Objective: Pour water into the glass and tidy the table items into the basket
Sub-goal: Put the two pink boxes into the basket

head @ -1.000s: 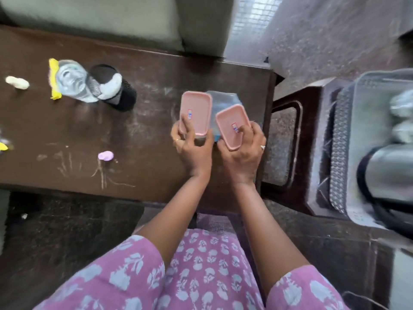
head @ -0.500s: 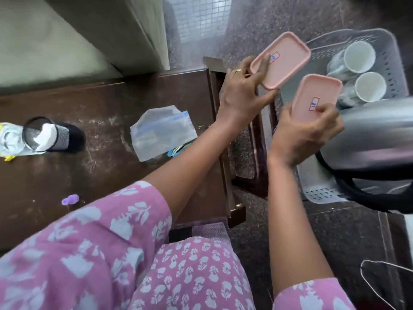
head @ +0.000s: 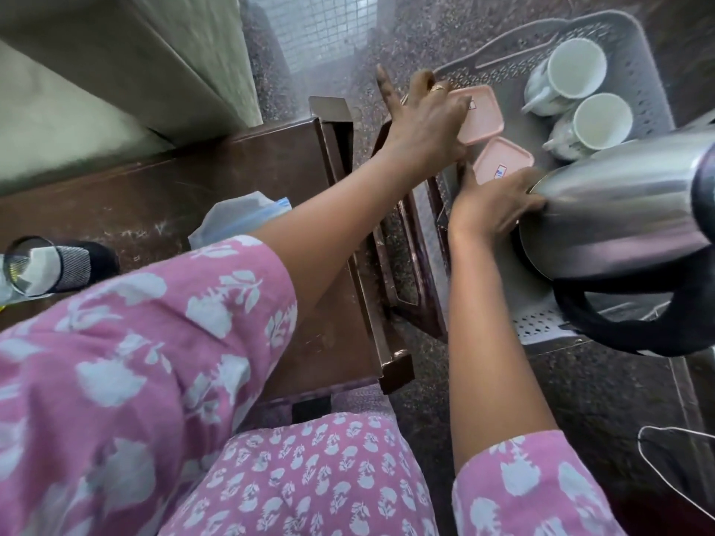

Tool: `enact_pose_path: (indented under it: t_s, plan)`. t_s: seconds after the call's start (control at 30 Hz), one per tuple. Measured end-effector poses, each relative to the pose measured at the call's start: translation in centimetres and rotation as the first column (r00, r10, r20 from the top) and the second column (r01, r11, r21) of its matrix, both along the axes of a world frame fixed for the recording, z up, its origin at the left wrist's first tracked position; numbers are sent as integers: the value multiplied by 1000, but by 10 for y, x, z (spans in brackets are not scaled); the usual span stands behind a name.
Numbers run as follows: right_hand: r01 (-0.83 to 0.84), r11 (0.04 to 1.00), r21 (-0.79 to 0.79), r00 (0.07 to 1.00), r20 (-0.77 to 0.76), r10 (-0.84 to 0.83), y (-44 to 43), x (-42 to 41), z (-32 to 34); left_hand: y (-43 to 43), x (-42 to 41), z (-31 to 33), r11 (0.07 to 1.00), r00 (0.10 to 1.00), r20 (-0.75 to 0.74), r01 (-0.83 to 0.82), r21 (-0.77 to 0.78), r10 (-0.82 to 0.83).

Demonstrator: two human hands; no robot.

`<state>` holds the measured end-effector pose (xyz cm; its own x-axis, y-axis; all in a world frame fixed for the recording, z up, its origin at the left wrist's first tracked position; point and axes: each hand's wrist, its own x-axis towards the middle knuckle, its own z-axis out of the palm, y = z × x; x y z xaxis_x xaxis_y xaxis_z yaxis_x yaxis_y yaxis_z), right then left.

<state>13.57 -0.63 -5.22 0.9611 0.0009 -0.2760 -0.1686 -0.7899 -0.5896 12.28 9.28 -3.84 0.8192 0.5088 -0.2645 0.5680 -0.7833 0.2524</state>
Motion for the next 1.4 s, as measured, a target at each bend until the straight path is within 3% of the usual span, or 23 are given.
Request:
enact_pose_path:
  t_s: [0.13,0.23,0.37,0.43,0.6,0.8,0.97,1.03,1.2,1.4]
  plan:
    - [-108,993,-39,992,-67,105,0,6,-7,-3,8,-4,1000,998,-69,-5,27,7]
    - [-167,985,-40,986,-31,166,-5,8,-11,-7,12,-8,996,993,-121,0,86,11]
    - [-168,986,15,986,4,168,-4,14,-12,-8,19,-12,990,980,-194,58,129,-33]
    - [-112,993,-34,993,34,113,0,20,-12,-10,22,-14,987,975,-217,76,139,-44]
    - [-123,990,64,992,-17,125,6,27,-8,-14,28,-13,983,980,-196,55,174,-20]
    - [-104,995,7,994,43,104,7,30,-15,-15,22,-9,996,989,-143,-23,84,34]
    - [-121,977,-178,990,48,131,2,21,-8,-26,1,-11,993,993,47,-110,36,108]
    - [-102,977,-187,981,142,130,1,7,-1,-34,-13,-11,981,967,168,-192,-27,193]
    - [-211,974,79,877,456,152,1,-40,8,-48,-60,-15,883,815,344,-406,-234,466]
    - [-409,908,92,838,432,334,8,-108,-1,-50,-136,-24,779,668,400,-546,-310,627]
